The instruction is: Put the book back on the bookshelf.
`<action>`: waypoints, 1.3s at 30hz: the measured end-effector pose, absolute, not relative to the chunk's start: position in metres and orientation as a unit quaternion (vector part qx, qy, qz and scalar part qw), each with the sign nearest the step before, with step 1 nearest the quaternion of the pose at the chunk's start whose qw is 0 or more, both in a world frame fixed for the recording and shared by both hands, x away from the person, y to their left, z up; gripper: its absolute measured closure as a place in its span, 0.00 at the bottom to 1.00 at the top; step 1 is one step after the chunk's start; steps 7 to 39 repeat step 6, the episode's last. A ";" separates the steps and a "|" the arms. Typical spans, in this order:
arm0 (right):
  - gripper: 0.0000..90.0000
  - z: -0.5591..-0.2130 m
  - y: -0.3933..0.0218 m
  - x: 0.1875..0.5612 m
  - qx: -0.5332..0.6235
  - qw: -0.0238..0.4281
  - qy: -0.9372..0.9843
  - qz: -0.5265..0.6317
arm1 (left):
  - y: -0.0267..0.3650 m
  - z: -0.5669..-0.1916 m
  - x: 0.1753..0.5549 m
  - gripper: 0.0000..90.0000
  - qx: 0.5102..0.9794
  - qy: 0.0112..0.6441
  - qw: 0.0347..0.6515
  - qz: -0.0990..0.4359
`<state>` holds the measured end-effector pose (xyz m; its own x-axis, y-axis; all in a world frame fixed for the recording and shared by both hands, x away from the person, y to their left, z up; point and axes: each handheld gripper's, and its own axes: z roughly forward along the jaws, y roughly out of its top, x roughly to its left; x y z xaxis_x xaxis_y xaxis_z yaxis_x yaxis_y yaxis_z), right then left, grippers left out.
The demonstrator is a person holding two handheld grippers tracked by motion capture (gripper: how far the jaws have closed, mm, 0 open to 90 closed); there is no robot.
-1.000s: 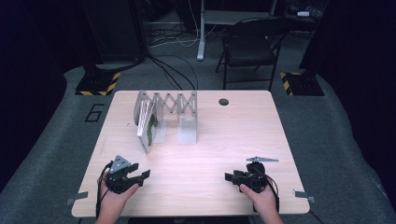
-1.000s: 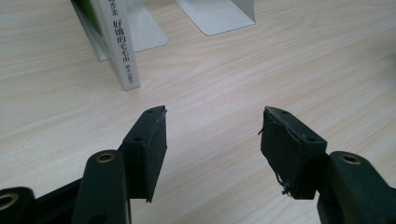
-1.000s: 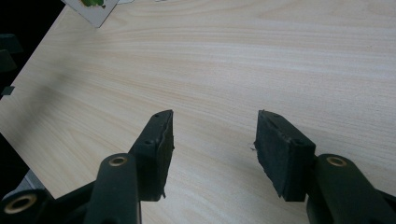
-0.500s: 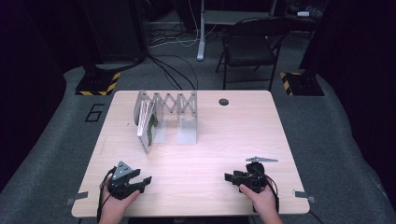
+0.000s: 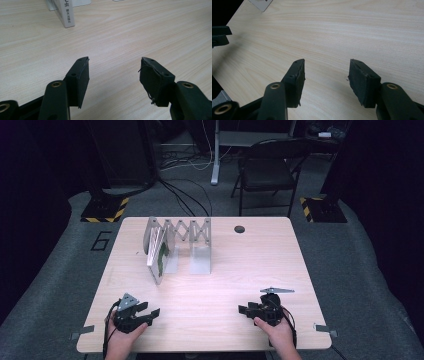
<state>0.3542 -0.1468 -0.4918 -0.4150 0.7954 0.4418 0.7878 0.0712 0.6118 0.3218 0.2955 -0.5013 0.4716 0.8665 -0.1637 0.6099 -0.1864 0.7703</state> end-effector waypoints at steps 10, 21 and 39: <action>0.52 -0.491 -0.145 0.358 0.543 0.002 0.729 0.417 | 0.298 -0.501 0.318 0.46 0.751 0.490 0.413 0.163; 0.52 -0.491 -0.145 0.358 0.543 0.002 0.729 0.417 | 0.298 -0.501 0.318 0.46 0.751 0.490 0.413 0.163; 0.52 -0.491 -0.145 0.358 0.543 0.002 0.729 0.417 | 0.298 -0.501 0.318 0.46 0.751 0.490 0.413 0.163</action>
